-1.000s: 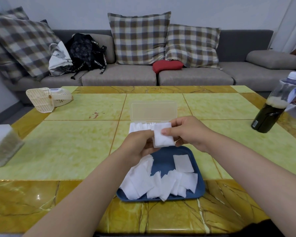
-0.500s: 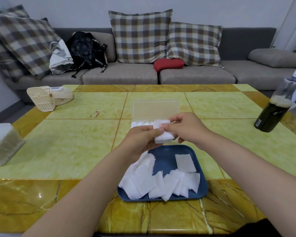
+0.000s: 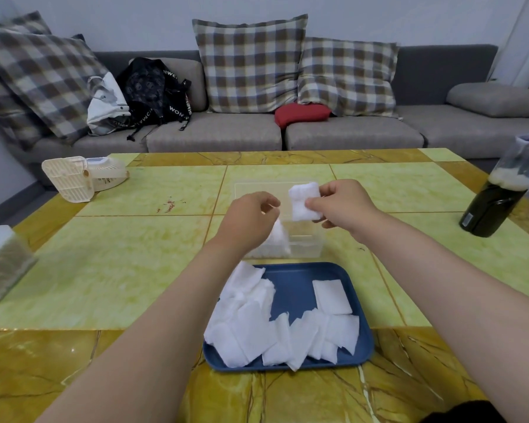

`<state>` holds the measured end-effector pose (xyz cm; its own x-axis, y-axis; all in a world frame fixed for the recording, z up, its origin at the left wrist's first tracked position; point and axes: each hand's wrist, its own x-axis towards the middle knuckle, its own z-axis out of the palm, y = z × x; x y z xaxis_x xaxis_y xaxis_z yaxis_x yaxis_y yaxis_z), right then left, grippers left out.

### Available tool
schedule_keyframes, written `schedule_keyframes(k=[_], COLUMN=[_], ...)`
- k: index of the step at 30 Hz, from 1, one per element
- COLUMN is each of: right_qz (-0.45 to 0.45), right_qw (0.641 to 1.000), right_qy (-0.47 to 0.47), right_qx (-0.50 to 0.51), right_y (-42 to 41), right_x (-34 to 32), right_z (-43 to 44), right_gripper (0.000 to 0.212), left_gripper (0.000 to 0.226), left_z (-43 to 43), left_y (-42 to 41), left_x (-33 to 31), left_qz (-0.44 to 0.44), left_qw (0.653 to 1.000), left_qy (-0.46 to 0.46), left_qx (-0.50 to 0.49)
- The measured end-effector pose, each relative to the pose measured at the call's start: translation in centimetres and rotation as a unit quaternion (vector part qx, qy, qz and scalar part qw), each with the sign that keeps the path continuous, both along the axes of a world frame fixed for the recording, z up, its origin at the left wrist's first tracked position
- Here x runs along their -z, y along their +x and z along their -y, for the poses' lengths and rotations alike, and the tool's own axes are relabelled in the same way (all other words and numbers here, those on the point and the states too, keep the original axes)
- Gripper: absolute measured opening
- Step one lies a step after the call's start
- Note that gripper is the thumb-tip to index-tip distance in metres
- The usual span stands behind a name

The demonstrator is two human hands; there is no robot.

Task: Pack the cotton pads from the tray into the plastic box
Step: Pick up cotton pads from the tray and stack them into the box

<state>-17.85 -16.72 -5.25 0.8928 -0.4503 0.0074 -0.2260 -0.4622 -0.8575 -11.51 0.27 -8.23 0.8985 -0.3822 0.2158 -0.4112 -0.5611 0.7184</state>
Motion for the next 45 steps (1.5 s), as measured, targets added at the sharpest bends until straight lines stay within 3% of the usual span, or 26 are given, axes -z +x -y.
schedule_keyframes(k=[3, 5, 9, 13, 17, 19, 22, 25, 27, 29, 31, 35, 42, 45], right_qz=[-0.061, -0.115, -0.173, -0.218, -0.242, -0.244, -0.225, -0.247, -0.266, -0.263, -0.261, -0.245, -0.107, -0.175], right_qw=[0.990, 0.972, 0.935, 0.903, 0.911, 0.940, 0.968, 0.955, 0.939, 0.945, 0.950, 0.945, 0.962, 0.934], right_qy=[-0.124, -0.201, -0.308, -0.369, -0.333, -0.237, -0.104, -0.161, -0.215, -0.187, -0.160, -0.179, -0.202, -0.210], right_qx=[-0.014, -0.030, -0.017, 0.021, 0.001, -0.037, -0.037, -0.042, -0.039, -0.055, -0.060, -0.120, -0.148, -0.228], right_y=[1.3, 1.9, 2.8, 3.3, 3.9, 4.1, 4.5, 4.3, 4.1, 4.2, 4.2, 3.8, 0.2, -2.4], right_x=[0.6, 1.1, 1.5, 1.2, 1.7, 1.9, 2.1, 2.4, 2.5, 2.7, 2.7, 2.9, 0.5, -0.1], right_z=[0.2, -0.3, -1.6, -2.5, -3.3, -3.4, -2.8, -2.2, -2.3, -2.4, -2.4, -2.0, -0.3, 0.0], right_gripper=[0.021, 0.020, 0.028, 0.015, 0.016, 0.027, 0.025, 0.016, 0.023, 0.024, 0.009, 0.031, 0.023, 0.014], left_gripper=[0.022, 0.023, 0.027, 0.027, 0.025, 0.025, 0.027, 0.027, 0.026, 0.028, 0.029, 0.028, 0.029, 0.022], left_z=[0.5, 0.7, 0.2, -0.3, -0.3, -0.2, -0.2, -0.4, -0.3, -0.1, 0.1, 0.1, 0.1, 0.5], left_y=[1.1, 1.4, 1.9, 2.0, 2.0, 2.0, 1.9, 1.9, 1.7, 1.5, 1.3, 1.1, -0.6, -2.3], left_x=[1.5, 2.2, 3.0, 3.1, 3.4, 3.5, 3.6, 3.8, 4.1, 4.2, 4.2, 4.0, 2.6, 1.7], left_qz=[0.026, 0.031, 0.007, -0.002, 0.005, 0.020, 0.039, 0.063, 0.098, 0.116, 0.120, 0.126, 0.181, 0.166], left_qw=[0.995, 0.991, 0.992, 0.994, 0.996, 0.996, 0.997, 0.996, 0.993, 0.988, 0.984, 0.979, 0.970, 0.973], left_qy=[0.096, 0.130, 0.123, 0.105, 0.090, 0.083, 0.067, 0.054, 0.065, 0.086, 0.117, 0.147, 0.148, 0.128], left_qx=[0.012, 0.013, 0.018, 0.017, 0.025, 0.026, 0.024, 0.020, 0.028, 0.046, 0.054, 0.055, 0.067, 0.101])
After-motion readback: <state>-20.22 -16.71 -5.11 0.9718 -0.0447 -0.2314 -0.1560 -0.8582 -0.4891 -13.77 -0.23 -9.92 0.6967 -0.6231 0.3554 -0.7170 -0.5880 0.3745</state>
